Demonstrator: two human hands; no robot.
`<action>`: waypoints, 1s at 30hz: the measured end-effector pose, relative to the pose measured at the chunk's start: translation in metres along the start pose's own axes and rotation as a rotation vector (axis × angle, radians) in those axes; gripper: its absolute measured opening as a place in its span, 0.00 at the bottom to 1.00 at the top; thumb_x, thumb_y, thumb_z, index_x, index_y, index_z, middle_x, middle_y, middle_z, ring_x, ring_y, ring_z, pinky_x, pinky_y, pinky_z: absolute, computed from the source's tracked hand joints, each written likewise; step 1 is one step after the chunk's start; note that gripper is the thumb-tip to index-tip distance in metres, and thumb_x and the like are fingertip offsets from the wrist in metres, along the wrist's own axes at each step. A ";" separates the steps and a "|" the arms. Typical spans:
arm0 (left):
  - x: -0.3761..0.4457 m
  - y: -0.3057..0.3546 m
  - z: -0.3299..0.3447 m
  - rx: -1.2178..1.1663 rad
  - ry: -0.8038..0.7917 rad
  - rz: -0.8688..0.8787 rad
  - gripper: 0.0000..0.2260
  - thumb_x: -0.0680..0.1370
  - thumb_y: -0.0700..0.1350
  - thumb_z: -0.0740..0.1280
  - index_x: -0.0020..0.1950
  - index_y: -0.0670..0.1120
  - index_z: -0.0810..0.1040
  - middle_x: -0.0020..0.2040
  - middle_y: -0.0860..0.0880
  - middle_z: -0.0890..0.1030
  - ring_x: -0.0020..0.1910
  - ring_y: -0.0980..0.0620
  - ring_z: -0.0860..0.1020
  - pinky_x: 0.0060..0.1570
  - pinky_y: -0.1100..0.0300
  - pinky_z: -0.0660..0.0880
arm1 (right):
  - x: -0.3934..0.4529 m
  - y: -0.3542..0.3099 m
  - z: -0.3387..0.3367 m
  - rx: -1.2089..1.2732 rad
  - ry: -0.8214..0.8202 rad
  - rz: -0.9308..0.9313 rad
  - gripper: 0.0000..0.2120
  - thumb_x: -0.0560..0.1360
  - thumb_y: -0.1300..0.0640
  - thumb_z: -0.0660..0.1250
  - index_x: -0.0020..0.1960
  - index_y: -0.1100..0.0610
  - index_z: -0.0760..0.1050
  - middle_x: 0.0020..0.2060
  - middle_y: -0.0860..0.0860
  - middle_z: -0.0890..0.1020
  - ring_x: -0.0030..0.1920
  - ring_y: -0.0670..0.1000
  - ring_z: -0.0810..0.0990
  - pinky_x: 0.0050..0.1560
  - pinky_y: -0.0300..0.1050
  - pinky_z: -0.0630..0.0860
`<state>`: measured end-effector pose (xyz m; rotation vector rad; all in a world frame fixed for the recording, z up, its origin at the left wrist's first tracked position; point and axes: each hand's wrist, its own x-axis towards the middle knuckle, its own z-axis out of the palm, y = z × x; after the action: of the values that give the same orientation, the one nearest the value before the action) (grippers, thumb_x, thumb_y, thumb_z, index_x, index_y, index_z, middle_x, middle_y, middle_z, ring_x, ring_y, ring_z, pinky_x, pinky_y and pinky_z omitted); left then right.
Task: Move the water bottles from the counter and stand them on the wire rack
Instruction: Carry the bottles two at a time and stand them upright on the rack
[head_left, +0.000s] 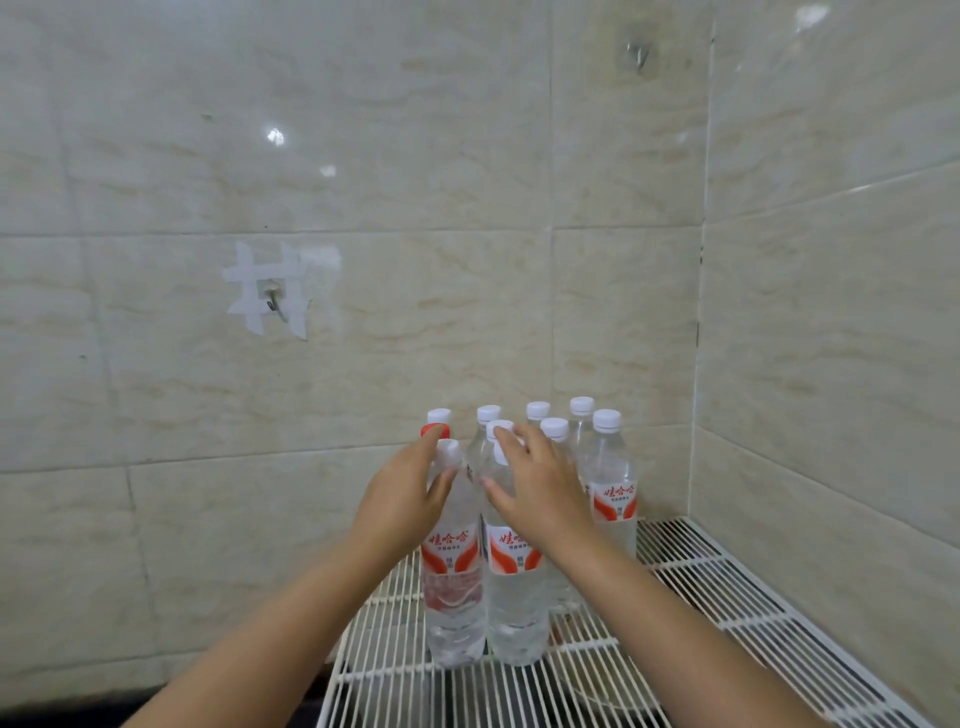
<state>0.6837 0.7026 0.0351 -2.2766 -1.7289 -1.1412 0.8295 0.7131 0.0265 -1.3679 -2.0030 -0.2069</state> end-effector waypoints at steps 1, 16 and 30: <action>-0.001 0.000 -0.004 0.012 0.007 0.021 0.20 0.80 0.47 0.58 0.73 0.49 0.62 0.68 0.49 0.73 0.65 0.49 0.73 0.59 0.58 0.70 | 0.001 -0.001 0.003 -0.059 0.101 -0.051 0.20 0.74 0.54 0.65 0.63 0.60 0.72 0.62 0.59 0.75 0.61 0.60 0.75 0.62 0.55 0.71; -0.150 -0.115 -0.145 0.599 -0.020 -0.354 0.19 0.82 0.44 0.52 0.73 0.46 0.61 0.76 0.45 0.59 0.75 0.44 0.56 0.72 0.52 0.57 | -0.032 -0.207 0.064 0.077 0.155 -0.359 0.20 0.64 0.50 0.55 0.41 0.58 0.82 0.37 0.53 0.85 0.41 0.55 0.84 0.45 0.57 0.79; -0.484 -0.264 -0.375 0.753 0.038 -0.801 0.18 0.76 0.47 0.57 0.61 0.43 0.77 0.63 0.42 0.78 0.63 0.39 0.74 0.61 0.48 0.73 | -0.217 -0.593 0.157 0.379 -0.105 -0.661 0.21 0.68 0.50 0.55 0.43 0.59 0.82 0.39 0.56 0.85 0.40 0.57 0.84 0.42 0.54 0.80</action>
<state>0.2200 0.2355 -0.0739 -1.1382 -2.5478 -0.4008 0.2878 0.3696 -0.0814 -0.4648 -2.3746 -0.0407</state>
